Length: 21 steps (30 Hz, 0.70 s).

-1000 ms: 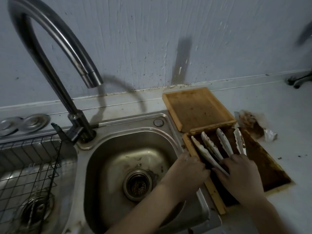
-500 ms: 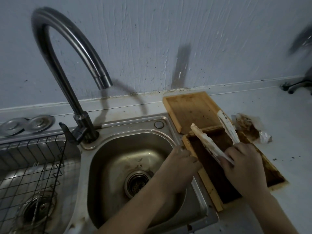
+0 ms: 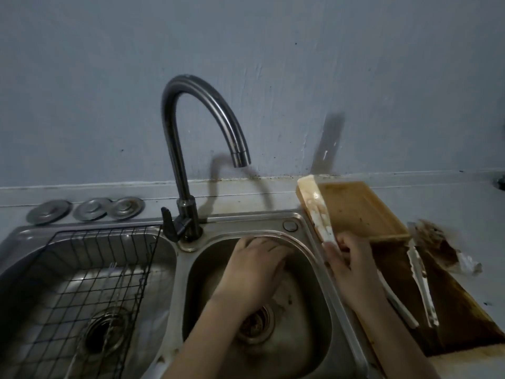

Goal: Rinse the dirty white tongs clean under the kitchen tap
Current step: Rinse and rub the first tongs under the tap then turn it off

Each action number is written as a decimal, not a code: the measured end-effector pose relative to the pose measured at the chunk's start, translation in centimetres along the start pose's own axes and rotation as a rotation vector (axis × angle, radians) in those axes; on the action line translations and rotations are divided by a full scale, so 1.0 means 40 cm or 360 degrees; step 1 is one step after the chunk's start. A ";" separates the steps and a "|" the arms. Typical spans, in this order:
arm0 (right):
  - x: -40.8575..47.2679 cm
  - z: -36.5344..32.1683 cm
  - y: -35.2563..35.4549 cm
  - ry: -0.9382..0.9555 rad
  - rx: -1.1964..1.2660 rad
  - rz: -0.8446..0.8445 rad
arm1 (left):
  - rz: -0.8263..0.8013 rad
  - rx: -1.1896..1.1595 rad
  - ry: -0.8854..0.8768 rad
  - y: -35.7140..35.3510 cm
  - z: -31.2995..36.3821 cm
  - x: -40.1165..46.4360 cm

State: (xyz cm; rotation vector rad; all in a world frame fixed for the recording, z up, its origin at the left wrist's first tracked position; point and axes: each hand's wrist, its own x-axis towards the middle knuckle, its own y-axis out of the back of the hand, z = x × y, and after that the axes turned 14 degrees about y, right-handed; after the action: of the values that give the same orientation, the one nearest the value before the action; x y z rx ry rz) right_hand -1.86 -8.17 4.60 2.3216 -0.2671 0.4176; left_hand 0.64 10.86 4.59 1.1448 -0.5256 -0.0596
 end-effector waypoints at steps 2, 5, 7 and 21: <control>0.012 -0.013 -0.047 -0.0037 0.0174 0.0028 | 0.0057 -0.0055 0.0167 0.021 -0.048 -0.018; 0.043 -0.074 -0.108 -0.0089 0.0469 0.0087 | 0.0275 -0.0109 0.0373 0.050 -0.137 -0.035; 0.071 -0.103 -0.144 -0.0051 0.0588 0.0183 | 0.0501 -0.0218 0.0569 0.074 -0.179 -0.036; 0.180 -0.157 -0.288 0.0122 0.0832 0.0255 | 0.0383 -0.0118 0.1319 0.089 -0.332 0.086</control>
State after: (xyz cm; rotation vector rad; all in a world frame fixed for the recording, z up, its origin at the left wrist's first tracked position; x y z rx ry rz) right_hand 7.00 3.88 4.05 2.7940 -0.3388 0.7248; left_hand 8.54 22.59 4.89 0.9238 0.0840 0.5783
